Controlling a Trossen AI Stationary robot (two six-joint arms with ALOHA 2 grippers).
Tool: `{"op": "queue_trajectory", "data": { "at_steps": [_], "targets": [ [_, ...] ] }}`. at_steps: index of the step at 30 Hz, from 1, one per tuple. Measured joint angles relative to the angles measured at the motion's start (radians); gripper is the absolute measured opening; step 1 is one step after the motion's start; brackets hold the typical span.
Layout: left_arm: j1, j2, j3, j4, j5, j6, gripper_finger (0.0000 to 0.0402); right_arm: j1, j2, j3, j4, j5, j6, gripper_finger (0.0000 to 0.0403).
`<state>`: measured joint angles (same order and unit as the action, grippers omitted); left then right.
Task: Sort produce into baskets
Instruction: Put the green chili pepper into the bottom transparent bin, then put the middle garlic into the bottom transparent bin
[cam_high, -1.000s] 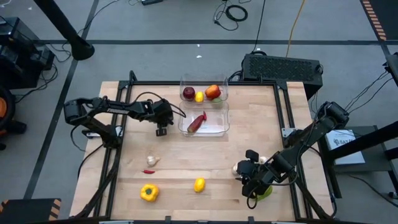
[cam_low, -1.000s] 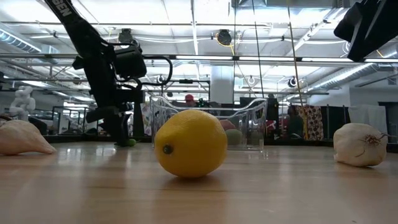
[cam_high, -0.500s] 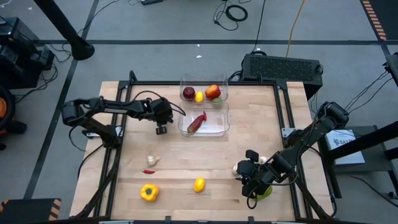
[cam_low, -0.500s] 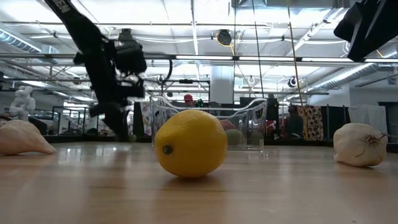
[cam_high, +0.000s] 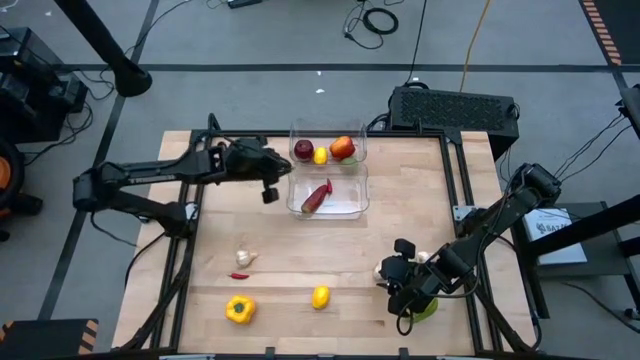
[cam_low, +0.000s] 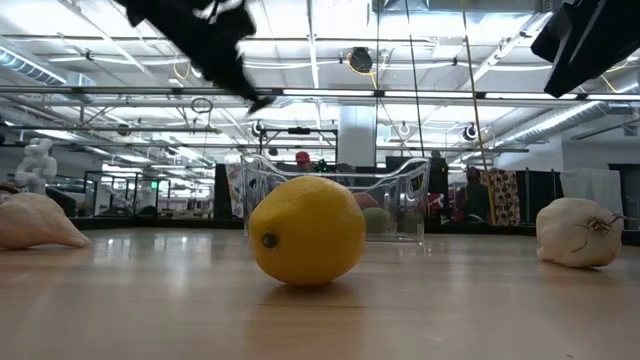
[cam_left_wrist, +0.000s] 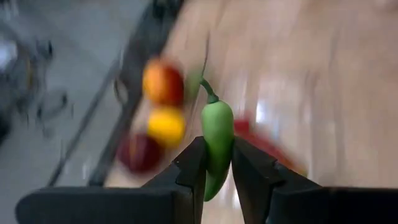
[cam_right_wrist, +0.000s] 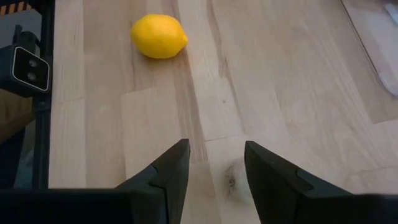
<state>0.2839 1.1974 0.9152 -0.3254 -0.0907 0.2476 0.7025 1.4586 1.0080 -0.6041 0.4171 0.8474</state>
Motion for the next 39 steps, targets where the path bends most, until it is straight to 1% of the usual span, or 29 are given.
{"op": "queue_trajectory", "data": {
  "at_steps": [4, 8, 12, 17, 18, 21, 23, 26, 29, 37, 39],
  "targets": [
    [-0.063, 0.036, 0.001, 0.188, 0.005, 0.053, 0.0074, 0.0, 0.0, 0.0, 0.0, 0.0, -0.002, 0.0146],
    [-0.077, 0.118, 0.0, 0.274, 0.001, 0.046, 0.0074, 0.0, 0.0, 0.0, 0.001, -0.002, 0.031, 0.0146],
    [-0.077, 0.225, 0.0, 0.303, 0.0, 0.021, 0.0074, 0.006, 0.0, 0.0, 0.001, -0.029, 0.068, 0.0146],
    [-0.076, 0.351, 0.0, 0.302, 0.0, -0.009, 0.0079, 0.007, 0.0, 0.0, 0.001, -0.031, 0.091, 0.0146],
    [-0.076, 0.371, 0.0, 0.303, -0.004, -0.015, 0.0084, 0.006, 0.0, 0.0, 0.001, -0.031, 0.091, 0.0146],
    [-0.07, 0.424, -0.001, 0.318, -0.069, -0.036, 0.0109, 0.006, 0.0, 0.0, 0.001, -0.031, 0.09, 0.0146],
    [-0.066, 0.442, 0.0, 0.325, -0.093, -0.054, 0.0127, 0.006, 0.0, 0.0, 0.001, -0.031, 0.089, 0.0146],
    [-0.063, 0.446, -0.001, 0.315, -0.094, -0.056, 0.0149, 0.006, 0.0, 0.0, 0.0, -0.031, 0.088, 0.0146],
    [-0.065, 0.429, 0.002, 0.314, -0.096, -0.056, 0.0161, 0.006, 0.0, 0.0, -0.008, -0.029, 0.091, 0.0146],
    [-0.117, 0.309, 0.032, 0.305, -0.098, -0.057, 0.0164, 0.006, 0.0, 0.0, -0.038, -0.029, 0.125, 0.0146],
    [-0.137, 0.27, 0.047, 0.281, -0.098, -0.055, 0.0164, 0.011, 0.0, 0.0, -0.055, -0.066, 0.166, 0.0146]
  ]
}}
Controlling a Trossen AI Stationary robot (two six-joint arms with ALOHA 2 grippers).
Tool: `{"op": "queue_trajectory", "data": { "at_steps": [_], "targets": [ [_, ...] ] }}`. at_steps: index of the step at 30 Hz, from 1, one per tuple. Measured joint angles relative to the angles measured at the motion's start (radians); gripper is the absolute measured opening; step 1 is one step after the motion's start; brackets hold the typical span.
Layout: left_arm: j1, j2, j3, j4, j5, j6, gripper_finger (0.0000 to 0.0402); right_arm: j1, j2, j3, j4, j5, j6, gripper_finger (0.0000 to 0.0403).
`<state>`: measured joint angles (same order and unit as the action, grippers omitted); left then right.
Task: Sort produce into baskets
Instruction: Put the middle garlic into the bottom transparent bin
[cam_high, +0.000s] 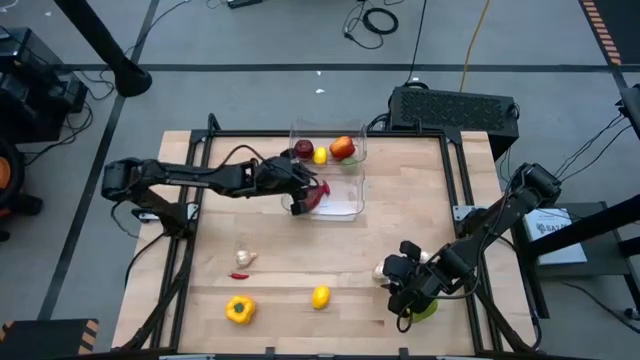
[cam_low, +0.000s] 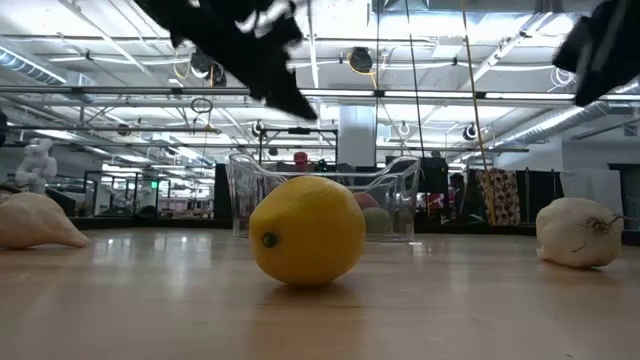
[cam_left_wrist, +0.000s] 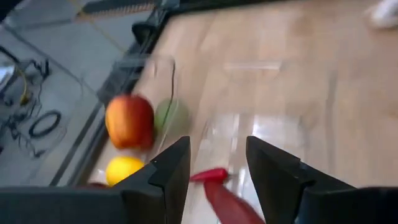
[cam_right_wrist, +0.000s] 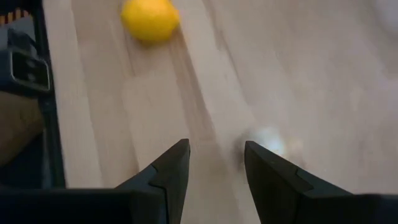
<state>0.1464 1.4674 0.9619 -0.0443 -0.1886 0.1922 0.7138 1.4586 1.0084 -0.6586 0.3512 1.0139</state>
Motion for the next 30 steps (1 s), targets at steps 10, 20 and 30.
{"op": "queue_trajectory", "data": {
  "at_steps": [10, 20, 30],
  "targets": [
    [-0.056, -0.239, -0.002, -0.291, -0.011, -0.013, 0.0164, 0.001, 0.001, 0.0, -0.09, -0.064, 0.136, 0.0197],
    [-0.057, -0.34, -0.005, -0.612, -0.149, -0.141, 0.0164, -0.082, 0.119, 0.0, -0.027, -0.04, 0.043, 0.0329],
    [-0.003, -0.341, -0.117, -0.731, -0.269, -0.248, 0.0164, -0.108, 0.213, 0.0, -0.043, -0.063, 0.133, 0.0354]
  ]
}}
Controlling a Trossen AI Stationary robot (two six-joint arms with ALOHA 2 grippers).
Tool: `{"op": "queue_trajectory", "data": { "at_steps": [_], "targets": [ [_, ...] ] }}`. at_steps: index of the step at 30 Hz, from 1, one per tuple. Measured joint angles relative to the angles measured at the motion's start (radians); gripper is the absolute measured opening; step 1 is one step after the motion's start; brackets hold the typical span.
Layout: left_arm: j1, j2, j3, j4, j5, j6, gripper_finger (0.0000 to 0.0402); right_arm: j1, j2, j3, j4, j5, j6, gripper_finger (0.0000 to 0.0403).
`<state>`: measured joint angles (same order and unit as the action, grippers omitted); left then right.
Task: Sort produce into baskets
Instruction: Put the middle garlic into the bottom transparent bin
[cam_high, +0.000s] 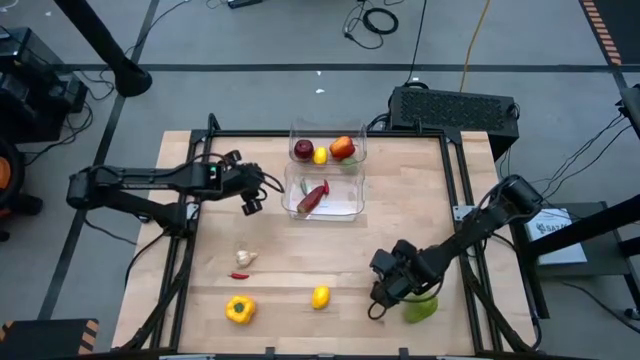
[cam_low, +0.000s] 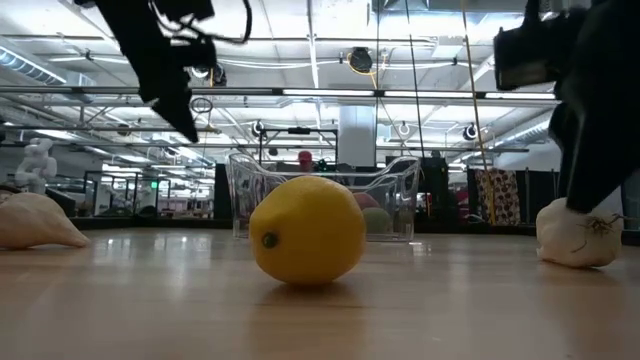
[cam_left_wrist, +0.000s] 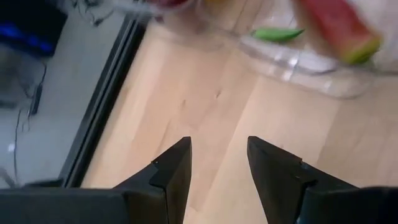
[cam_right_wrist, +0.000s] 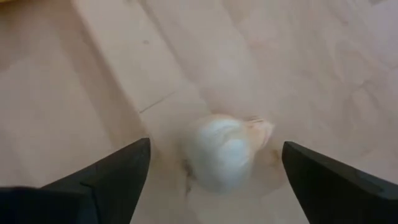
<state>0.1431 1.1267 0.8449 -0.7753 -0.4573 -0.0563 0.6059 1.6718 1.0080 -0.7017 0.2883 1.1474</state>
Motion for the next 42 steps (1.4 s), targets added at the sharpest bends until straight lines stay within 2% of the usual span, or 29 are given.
{"op": "queue_trajectory", "data": {
  "at_steps": [4, 9, 12, 26, 30, 42],
  "targets": [
    [0.042, 0.0, -0.02, 0.022, 0.053, -0.018, 0.0164, -0.011, 0.015, 0.0, -0.007, -0.003, 0.016, 0.0354],
    [0.084, 0.016, -0.086, 0.121, 0.214, -0.011, 0.0164, -0.016, 0.018, 0.0, -0.027, -0.007, 0.025, 0.0353],
    [0.097, 0.034, -0.099, 0.148, 0.277, 0.008, 0.0164, -0.016, 0.018, 0.0, -0.048, -0.007, 0.04, 0.0352],
    [0.106, 0.12, -0.112, 0.314, 0.414, 0.064, 0.0164, -0.015, 0.018, 0.0, -0.114, -0.007, 0.045, 0.0352],
    [0.105, 0.129, -0.112, 0.373, 0.473, 0.07, 0.0164, -0.015, 0.018, 0.0, -0.121, -0.007, 0.001, 0.0352],
    [0.105, 0.129, -0.112, 0.39, 0.482, 0.064, 0.0164, -0.015, 0.018, 0.0, -0.12, -0.006, -0.086, 0.0341]
  ]
}}
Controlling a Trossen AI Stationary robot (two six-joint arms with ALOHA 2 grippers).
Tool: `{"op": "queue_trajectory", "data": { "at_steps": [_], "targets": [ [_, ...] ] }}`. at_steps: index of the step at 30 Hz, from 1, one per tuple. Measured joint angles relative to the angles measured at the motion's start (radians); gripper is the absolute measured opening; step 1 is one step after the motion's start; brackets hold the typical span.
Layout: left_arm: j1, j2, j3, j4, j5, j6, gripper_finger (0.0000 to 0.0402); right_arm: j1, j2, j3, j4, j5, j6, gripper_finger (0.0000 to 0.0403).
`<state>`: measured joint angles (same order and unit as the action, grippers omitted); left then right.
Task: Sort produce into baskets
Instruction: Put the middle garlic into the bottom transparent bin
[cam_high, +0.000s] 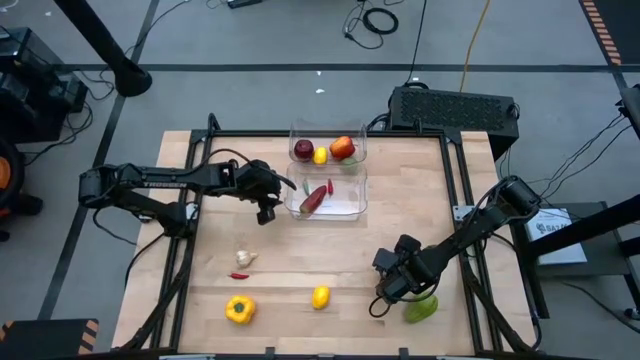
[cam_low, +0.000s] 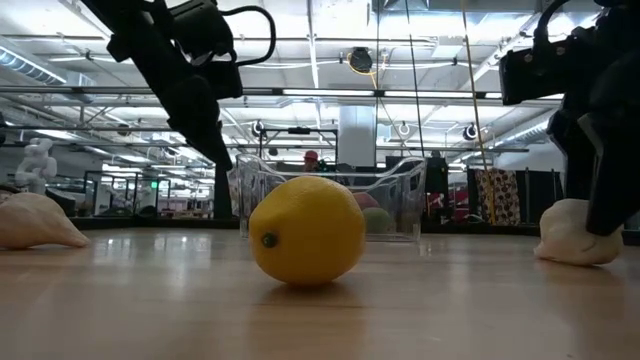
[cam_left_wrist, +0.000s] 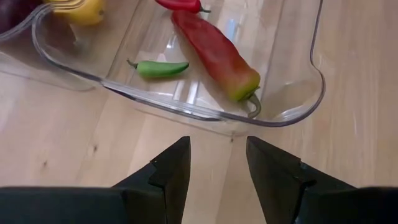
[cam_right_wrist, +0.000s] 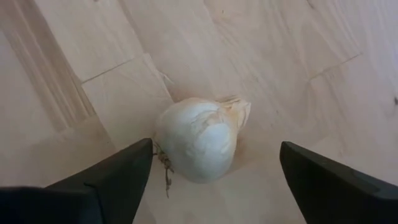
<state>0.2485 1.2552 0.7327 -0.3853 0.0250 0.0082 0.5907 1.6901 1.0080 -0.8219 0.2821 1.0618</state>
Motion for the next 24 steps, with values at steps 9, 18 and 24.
{"op": "queue_trajectory", "data": {
  "at_steps": [9, 18, 24],
  "targets": [
    [0.0, 0.014, 0.0, 0.015, 0.077, -0.001, 0.0164, 0.0, 0.0, 0.0, 0.001, 0.0, 0.004, 0.0255],
    [0.0, 0.005, 0.052, -0.069, 0.077, 0.005, 0.0164, 0.0, 0.0, 0.0, 0.004, 0.0, -0.007, 0.0199],
    [0.0, 0.005, 0.091, -0.114, 0.076, -0.002, 0.0164, 0.0, -0.001, 0.0, 0.006, -0.029, -0.011, 0.0179]
  ]
}}
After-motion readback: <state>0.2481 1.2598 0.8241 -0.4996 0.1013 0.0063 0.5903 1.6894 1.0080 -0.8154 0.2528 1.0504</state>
